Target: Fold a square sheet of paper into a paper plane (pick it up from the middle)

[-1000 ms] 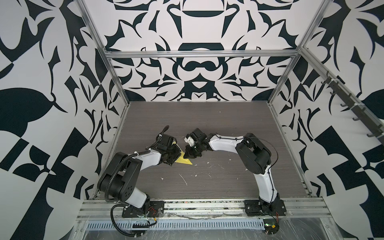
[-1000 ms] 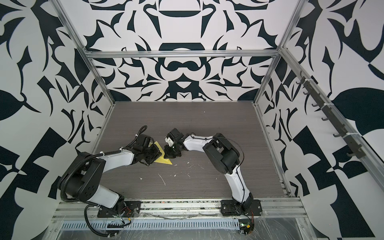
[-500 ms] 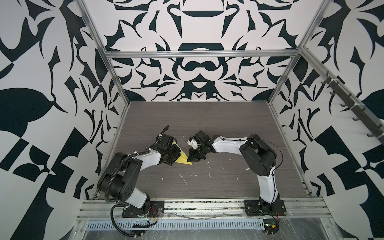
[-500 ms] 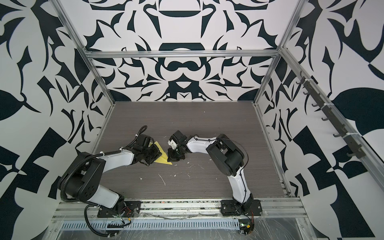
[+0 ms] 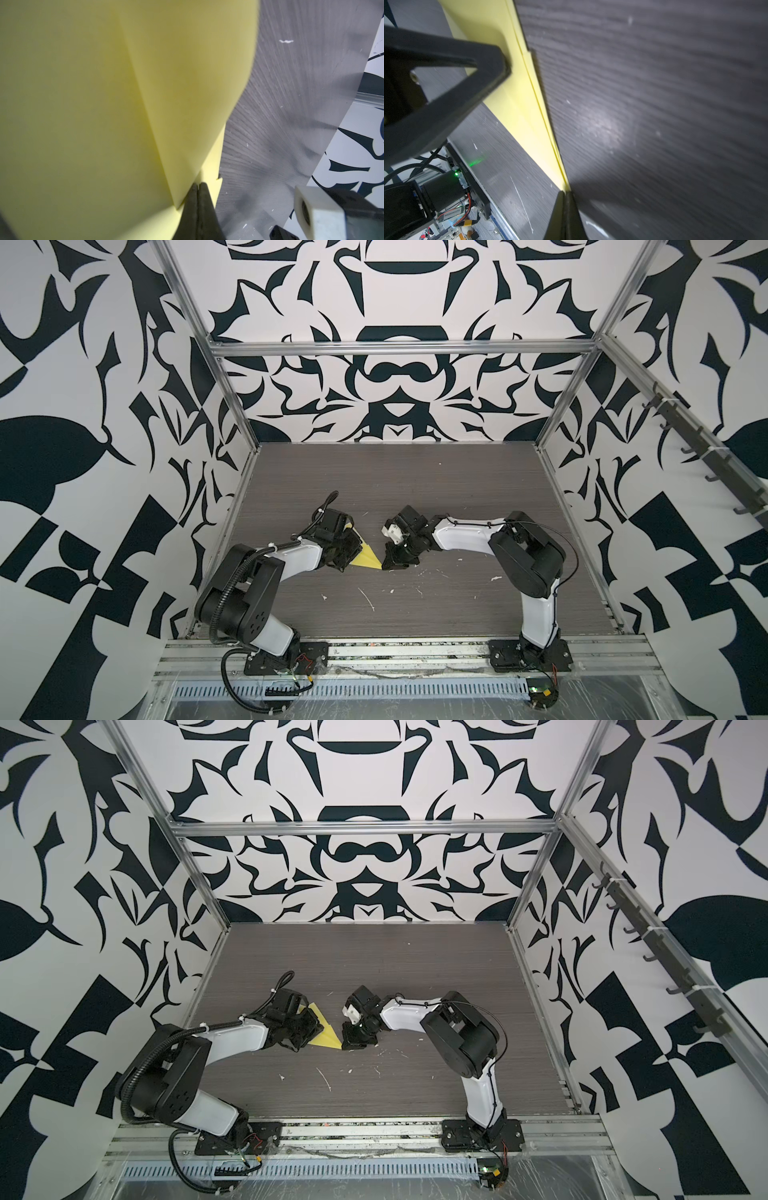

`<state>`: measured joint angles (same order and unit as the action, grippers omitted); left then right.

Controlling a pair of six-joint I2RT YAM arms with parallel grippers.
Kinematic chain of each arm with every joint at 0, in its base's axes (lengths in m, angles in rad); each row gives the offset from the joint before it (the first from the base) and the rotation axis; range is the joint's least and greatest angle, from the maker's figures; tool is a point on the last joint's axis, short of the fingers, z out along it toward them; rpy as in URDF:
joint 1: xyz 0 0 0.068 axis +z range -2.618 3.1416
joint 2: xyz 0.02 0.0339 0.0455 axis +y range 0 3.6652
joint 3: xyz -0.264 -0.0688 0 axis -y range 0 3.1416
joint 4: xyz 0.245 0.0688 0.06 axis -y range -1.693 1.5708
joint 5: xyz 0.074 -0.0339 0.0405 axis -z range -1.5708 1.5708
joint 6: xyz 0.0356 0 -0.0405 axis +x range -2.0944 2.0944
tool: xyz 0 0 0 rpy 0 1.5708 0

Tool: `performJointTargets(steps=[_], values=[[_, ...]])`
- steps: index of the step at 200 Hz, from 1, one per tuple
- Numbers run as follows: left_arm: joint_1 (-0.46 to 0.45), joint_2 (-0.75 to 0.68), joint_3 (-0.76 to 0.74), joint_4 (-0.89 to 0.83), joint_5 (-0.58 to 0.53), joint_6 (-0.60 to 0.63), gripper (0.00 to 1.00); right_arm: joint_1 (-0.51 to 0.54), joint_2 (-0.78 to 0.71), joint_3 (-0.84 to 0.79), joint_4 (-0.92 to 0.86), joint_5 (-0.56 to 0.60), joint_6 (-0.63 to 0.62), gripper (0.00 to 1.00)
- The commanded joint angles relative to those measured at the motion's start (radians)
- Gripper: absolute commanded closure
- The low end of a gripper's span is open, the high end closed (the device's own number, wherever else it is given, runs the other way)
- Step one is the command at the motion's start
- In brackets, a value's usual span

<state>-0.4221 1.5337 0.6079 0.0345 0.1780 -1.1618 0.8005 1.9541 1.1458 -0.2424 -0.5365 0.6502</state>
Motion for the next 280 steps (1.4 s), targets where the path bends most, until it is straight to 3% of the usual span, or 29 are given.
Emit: performJointTargets(steps=[1,60,112,150,280], values=[[0.002,0.024,-0.034,-0.082,-0.063,-0.001,0.98,-0.004,-0.037,-0.045,-0.099,0.053,-0.014,1.0],[0.003,0.015,-0.026,-0.026,-0.021,-0.04,0.98,-0.006,-0.16,-0.001,0.013,0.078,-0.023,1.0],[0.001,0.084,0.014,0.099,0.017,-0.077,0.97,-0.017,-0.084,0.071,0.133,0.132,0.11,1.0],[-0.005,0.158,0.056,0.177,0.063,-0.095,0.97,-0.06,-0.09,0.029,0.169,0.139,0.129,1.0],[-0.023,0.183,0.073,0.177,0.055,-0.105,0.97,-0.072,0.058,0.139,0.131,0.116,0.207,1.0]])
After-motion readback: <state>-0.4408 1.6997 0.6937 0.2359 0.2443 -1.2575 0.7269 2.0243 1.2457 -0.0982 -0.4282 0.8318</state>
